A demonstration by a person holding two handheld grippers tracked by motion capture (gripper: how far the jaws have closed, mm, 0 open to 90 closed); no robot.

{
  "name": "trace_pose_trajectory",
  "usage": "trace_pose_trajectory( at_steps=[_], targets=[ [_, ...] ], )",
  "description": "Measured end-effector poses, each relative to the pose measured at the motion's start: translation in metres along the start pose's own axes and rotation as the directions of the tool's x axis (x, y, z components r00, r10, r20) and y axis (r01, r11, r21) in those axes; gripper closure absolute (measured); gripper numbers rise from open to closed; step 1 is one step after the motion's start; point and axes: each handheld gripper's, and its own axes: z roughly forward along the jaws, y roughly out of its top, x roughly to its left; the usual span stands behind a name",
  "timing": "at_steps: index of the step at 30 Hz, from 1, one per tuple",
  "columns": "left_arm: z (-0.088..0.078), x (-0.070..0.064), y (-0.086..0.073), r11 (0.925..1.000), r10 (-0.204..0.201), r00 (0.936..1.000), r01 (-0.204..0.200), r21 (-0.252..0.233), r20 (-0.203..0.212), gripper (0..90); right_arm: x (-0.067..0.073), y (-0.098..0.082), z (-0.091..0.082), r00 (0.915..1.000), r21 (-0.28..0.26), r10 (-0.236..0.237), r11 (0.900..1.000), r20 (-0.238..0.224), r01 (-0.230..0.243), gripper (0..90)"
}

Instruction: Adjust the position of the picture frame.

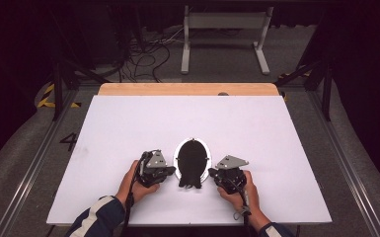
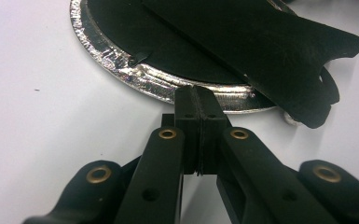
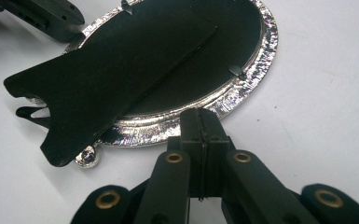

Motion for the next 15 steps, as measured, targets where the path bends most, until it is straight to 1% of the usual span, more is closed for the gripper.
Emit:
trace_pose_trajectory(
  at_steps=[1, 3, 6, 12, 15],
  targets=[
    [0.0002, 0.0008, 0.0004, 1.0, 0.002, 1.0, -0.002, 0.001, -0.002, 89.4, 0.0002, 0.0008, 0.0009, 1.0, -0.001, -0.002, 1.0, 0.004, 0.002, 90.0],
    [0.0009, 0.0022, 0.0006, 0.9999, -0.01, 0.9999, 0.01, -0.003, 0.0, 89.4, -0.0001, 0.0018, 0.002, 1.0, 0.0, -0.006, 1.0, 0.007, 0.006, 90.0],
    [0.001, 0.0037, 0.0005, 0.9999, -0.013, 0.9999, 0.013, -0.003, 0.003, 89.4, -0.0016, 0.0028, 0.0032, 1.0, -0.001, 0.001, 1.0, 0.002, -0.001, 90.0],
    [0.0012, 0.0036, 0.0011, 1.0, -0.004, 1.0, 0.004, 0.0, -0.002, 89.4, -0.0018, 0.0027, 0.0033, 1.0, -0.002, 0.0, 1.0, 0.002, 0.0, 90.0],
    [0.0013, 0.0053, 0.0015, 0.9999, -0.012, 0.9999, 0.012, 0.0, 0.008, 89.4, -0.0019, 0.0028, 0.0034, 1.0, -0.002, 0.002, 1.0, 0.001, -0.002, 90.0]
  ],
)
